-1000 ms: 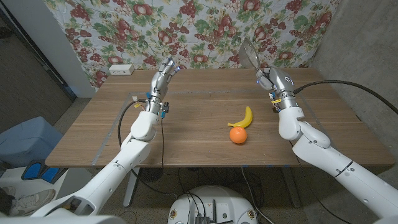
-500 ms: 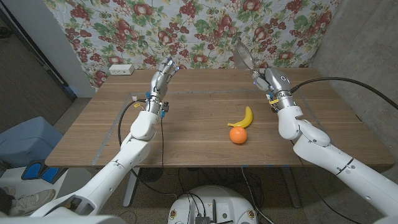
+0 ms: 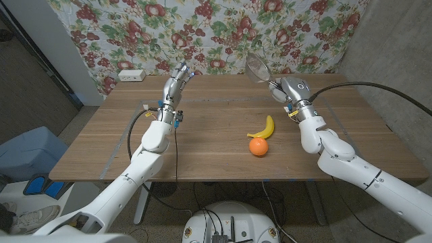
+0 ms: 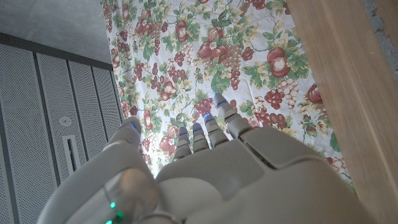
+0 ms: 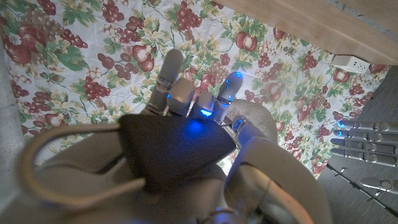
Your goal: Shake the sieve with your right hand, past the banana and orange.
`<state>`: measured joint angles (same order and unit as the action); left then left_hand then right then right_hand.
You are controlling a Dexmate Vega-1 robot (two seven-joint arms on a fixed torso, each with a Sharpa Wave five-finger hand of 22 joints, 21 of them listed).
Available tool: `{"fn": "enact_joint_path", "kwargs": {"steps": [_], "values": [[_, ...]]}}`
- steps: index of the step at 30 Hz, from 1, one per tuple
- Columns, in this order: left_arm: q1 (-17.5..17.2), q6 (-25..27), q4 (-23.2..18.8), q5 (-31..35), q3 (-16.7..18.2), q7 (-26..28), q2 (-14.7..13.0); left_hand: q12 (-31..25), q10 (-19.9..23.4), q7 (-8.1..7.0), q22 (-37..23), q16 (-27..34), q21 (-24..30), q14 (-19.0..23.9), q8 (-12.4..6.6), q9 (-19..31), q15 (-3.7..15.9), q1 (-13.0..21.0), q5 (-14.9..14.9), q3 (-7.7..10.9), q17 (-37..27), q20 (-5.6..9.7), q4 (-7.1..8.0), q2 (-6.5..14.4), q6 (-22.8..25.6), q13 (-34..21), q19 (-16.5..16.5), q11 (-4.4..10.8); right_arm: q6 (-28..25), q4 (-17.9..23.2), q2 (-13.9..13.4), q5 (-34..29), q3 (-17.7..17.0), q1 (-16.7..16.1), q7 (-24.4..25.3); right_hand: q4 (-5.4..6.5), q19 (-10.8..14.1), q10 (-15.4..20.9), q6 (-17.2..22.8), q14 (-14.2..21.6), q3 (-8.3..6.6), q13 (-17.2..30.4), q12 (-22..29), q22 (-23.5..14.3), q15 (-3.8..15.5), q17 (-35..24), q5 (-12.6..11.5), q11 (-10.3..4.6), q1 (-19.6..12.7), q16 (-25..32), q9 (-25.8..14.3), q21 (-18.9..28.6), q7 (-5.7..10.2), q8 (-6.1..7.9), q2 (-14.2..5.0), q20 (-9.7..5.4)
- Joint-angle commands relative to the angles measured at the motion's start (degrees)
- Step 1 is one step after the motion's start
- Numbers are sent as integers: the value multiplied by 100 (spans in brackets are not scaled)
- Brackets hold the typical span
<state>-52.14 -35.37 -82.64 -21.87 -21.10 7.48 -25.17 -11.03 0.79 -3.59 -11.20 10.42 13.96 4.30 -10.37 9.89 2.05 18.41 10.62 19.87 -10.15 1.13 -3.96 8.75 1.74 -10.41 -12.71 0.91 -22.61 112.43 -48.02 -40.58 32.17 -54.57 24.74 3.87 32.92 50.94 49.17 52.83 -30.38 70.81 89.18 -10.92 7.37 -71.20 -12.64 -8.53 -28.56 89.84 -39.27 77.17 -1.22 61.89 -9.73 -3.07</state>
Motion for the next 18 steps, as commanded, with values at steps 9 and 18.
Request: {"fn": "enact_joint_path", "kwargs": {"steps": [9, 18], "values": [[-68, 85, -142, 80, -12, 81, -16, -19, -1, 22, 3, 19, -5, -12, 6, -3, 157, -74, -20, 50, -12, -24, -5, 3, 5, -15, -24, 22, -18, -29, -270, -895, 311, 111, -615, -12, -8, -153, -100, -55, -59, 1, 14, 7, 456, -17, 11, -69, 64, 14, 51, 27, -58, 51, 68, -359], [-97, 106, -192, 111, -11, 128, -11, -21, 3, 20, 2, 19, -8, -12, 7, -3, 154, -91, -21, 65, -12, -25, -15, 2, 3, -15, -22, 8, 87, -42, -350, -1143, 347, 144, -850, -30, -60, -173, -102, -97, -64, 1, 14, 12, 455, -17, 4, -57, 84, 15, 110, 13, -59, 74, 87, -366]]}}
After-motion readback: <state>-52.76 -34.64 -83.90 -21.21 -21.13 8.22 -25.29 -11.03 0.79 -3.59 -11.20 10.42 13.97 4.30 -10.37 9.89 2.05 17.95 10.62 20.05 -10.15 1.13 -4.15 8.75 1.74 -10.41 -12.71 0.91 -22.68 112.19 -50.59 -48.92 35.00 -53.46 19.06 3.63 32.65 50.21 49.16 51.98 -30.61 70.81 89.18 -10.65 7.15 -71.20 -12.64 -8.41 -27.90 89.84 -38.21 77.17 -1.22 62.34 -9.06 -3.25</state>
